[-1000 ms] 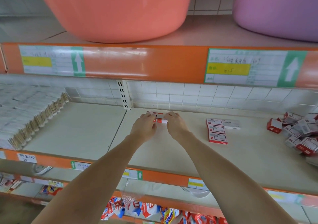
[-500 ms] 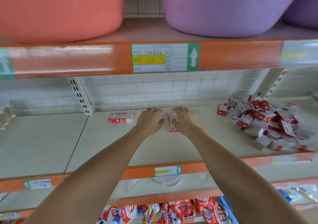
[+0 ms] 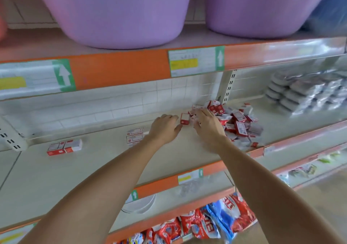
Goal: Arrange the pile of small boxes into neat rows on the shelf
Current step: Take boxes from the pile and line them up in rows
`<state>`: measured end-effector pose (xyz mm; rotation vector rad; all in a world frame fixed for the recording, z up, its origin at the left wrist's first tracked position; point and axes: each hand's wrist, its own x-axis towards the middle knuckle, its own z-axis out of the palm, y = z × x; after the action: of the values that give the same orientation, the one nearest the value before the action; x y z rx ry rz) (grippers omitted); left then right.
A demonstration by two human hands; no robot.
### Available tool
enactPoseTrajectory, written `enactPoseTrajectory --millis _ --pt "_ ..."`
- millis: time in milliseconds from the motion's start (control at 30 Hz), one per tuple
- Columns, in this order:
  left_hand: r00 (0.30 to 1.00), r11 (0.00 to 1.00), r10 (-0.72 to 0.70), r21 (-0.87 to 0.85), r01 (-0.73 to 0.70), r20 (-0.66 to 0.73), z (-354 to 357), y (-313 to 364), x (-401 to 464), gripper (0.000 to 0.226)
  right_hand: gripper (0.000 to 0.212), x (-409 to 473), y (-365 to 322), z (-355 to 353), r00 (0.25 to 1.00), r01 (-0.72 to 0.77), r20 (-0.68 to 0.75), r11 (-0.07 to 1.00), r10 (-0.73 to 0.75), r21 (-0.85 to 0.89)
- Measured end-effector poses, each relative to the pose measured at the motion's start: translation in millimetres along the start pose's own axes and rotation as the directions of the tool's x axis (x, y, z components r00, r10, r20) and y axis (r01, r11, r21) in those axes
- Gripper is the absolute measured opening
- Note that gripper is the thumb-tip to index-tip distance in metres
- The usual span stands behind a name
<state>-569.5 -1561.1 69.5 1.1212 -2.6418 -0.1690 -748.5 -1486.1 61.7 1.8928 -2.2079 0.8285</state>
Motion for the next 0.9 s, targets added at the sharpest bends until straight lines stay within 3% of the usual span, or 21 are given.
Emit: enactPoseTrajectory --millis 333,500,700,767,900 --pt "0.992 0.991 0.13 -0.04 -0.129 0.001 24 116 76 0.039 0.039 -13 118 -51 0.985 -0.142 -0.106 0.988 0.135 -0.064" --pt "0.98 0.98 0.2 0.004 -0.2 0.016 40 168 107 0.044 0.04 -19 177 -64 0.962 -0.272 -0.039 0.959 0.27 -0.08" --pt "0.963 0.965 0.257 0.023 -0.26 0.08 66 214 135 0.048 0.041 -25 225 -72 0.952 -0.293 0.091 0.956 0.293 -0.017" --pt "0.957 0.958 0.259 0.092 -0.272 0.133 70 225 136 0.045 0.046 -28 235 -73 0.934 -0.322 0.163 0.947 0.319 -0.012" --pt "0.956 0.962 0.194 0.151 -0.229 0.218 80 235 136 0.043 0.035 -35 251 -65 0.925 -0.325 0.215 0.946 0.313 0.019"
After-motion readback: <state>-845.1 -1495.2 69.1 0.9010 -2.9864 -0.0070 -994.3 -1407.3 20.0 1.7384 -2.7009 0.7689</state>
